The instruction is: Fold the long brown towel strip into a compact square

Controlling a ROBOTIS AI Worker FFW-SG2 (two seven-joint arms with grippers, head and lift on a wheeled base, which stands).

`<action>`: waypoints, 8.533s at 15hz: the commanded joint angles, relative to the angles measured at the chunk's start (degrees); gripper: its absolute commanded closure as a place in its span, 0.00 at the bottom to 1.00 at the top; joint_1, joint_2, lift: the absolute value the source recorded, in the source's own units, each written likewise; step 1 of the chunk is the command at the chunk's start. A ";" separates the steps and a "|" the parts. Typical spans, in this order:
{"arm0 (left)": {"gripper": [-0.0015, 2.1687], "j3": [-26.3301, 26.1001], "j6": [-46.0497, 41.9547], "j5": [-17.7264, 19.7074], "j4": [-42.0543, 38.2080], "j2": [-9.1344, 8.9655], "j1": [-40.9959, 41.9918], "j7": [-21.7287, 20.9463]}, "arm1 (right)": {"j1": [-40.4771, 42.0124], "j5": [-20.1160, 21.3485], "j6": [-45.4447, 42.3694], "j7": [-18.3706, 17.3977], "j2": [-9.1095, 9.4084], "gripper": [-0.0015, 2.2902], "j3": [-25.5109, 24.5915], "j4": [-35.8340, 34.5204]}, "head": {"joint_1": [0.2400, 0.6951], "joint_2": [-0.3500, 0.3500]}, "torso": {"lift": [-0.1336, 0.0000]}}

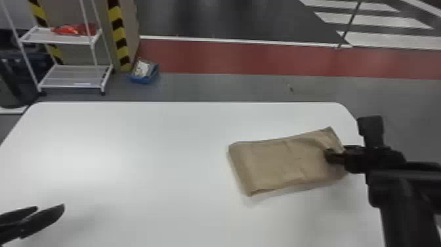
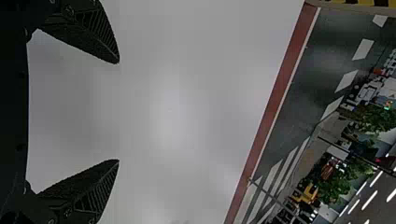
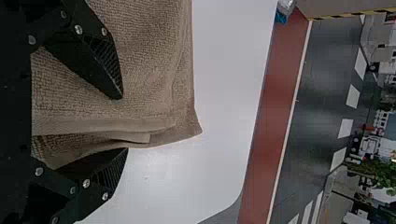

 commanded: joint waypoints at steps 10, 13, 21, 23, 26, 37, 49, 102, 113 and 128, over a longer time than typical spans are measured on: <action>0.06 0.08 0.70 -0.18 -0.43 0.18 -0.15 -0.08 | 3.13 -17.50 24.06 2.26 -2.98 0.62 -8.78 -20.92 | 1.00 0.28 | 0.04; 0.06 -0.18 1.41 -0.26 -1.66 0.00 -0.06 -0.08 | 3.30 -22.25 30.39 2.35 -4.21 0.62 -10.28 -25.92 | 1.00 0.22 | 0.04; 0.06 -0.18 1.76 -0.97 -1.84 -0.09 0.47 -0.08 | 1.90 -29.46 30.39 1.12 6.39 0.62 -3.68 -32.52 | 1.00 0.33 | 0.04; 0.06 -0.10 1.76 -0.97 -1.48 -0.09 0.47 -0.08 | 3.39 -27.61 31.09 1.38 6.39 0.62 1.41 -33.75 | 1.00 0.45 | 0.04; 0.06 0.17 0.88 -0.97 -0.34 0.09 0.38 0.00 | 5.41 -22.78 32.49 2.35 6.39 0.62 7.83 -33.84 | 1.00 0.54 | 0.04; 0.06 0.26 -1.23 -0.79 3.70 0.79 -0.85 0.00 | 7.00 -14.60 38.65 7.71 6.39 0.05 16.62 -33.92 | 1.00 0.69 | 0.04; 0.06 0.69 -2.28 -0.18 4.32 1.14 -0.59 -0.35 | 6.21 -13.64 32.67 -1.78 6.39 0.81 14.77 -30.93 | 1.00 0.66 | 0.04; 0.06 1.40 -6.68 0.62 9.59 2.73 -2.70 -0.26 | -0.21 -13.90 9.47 -5.83 6.39 0.82 41.84 -6.85 | 1.00 0.98 | 0.04; 0.06 2.01 -6.68 1.58 9.41 3.78 -2.61 -1.05 | 12.27 -17.86 30.03 2.44 6.39 0.81 42.28 -33.40 | 1.00 1.00 | 0.04; 0.06 1.75 -6.68 1.85 8.71 3.69 -1.82 -0.79 | 20.44 -19.61 33.37 2.70 6.39 0.81 27.52 -45.17 | 1.00 0.98 | 0.04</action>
